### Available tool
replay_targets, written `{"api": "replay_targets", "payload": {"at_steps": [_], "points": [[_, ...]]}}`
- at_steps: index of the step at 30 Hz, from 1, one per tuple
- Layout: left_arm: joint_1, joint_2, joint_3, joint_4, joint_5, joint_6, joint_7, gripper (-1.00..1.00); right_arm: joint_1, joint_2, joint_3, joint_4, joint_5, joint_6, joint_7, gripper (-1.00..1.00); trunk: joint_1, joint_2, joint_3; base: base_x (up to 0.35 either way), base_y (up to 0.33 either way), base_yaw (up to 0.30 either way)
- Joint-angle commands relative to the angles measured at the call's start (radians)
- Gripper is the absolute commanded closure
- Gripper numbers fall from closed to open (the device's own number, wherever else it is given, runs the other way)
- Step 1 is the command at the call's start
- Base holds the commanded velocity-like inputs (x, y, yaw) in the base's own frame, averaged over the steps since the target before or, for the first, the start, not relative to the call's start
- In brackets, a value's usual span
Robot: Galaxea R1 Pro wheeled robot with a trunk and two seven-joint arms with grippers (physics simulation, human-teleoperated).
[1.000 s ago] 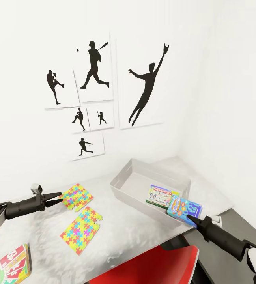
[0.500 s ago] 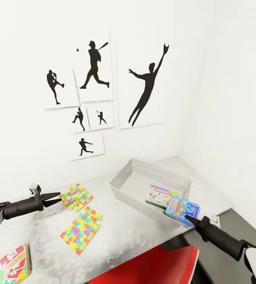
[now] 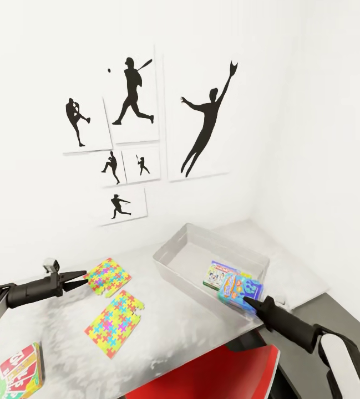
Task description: Put all the toys in the child's room - the three board games (two on the bed and one on the table), the two jigsaw puzzles on the table, and the tennis ball on the table - inside the toy box on the table in the child's room.
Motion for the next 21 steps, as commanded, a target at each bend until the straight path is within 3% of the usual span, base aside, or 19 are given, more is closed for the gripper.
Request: {"api": "replay_targets", "payload": {"at_steps": [1, 5, 10, 14, 21], "points": [[0.000, 0.001, 0.001, 0.000, -0.001, 0.011, -0.004, -1.00, -0.029, 0.011, 0.001, 0.000, 0.010, 0.009, -0.025, 1.00, 0.000, -0.002, -0.002, 0.000, 0.000, 0.000], [-0.001, -0.001, 0.001, 0.000, -0.002, 0.011, -0.004, -1.00, -0.129, 0.030, 0.009, 0.005, 0.005, 0.016, -0.138, 1.00, 0.000, -0.002, -0.002, 0.000, 0.000, 0.000], [0.000, -0.002, 0.001, 0.000, -0.003, 0.011, -0.004, -1.00, -0.272, 0.061, 0.065, 0.058, 0.005, 0.024, -0.224, 1.00, 0.000, -0.002, -0.002, 0.000, 0.000, 0.000], [-0.001, -0.003, 0.000, 0.000, -0.003, 0.011, -0.004, -1.00, -0.409, 0.078, 0.079, 0.224, 0.006, 0.022, -0.281, 1.00, 0.000, -0.002, -0.002, 0.000, 0.000, 0.000], [0.000, -0.001, 0.002, 0.000, -0.003, 0.011, -0.004, -1.00, -0.577, 0.081, 0.082, 0.489, 0.013, -0.020, -0.317, 1.00, 0.000, -0.002, -0.002, 0.000, 0.000, 0.000]]}}
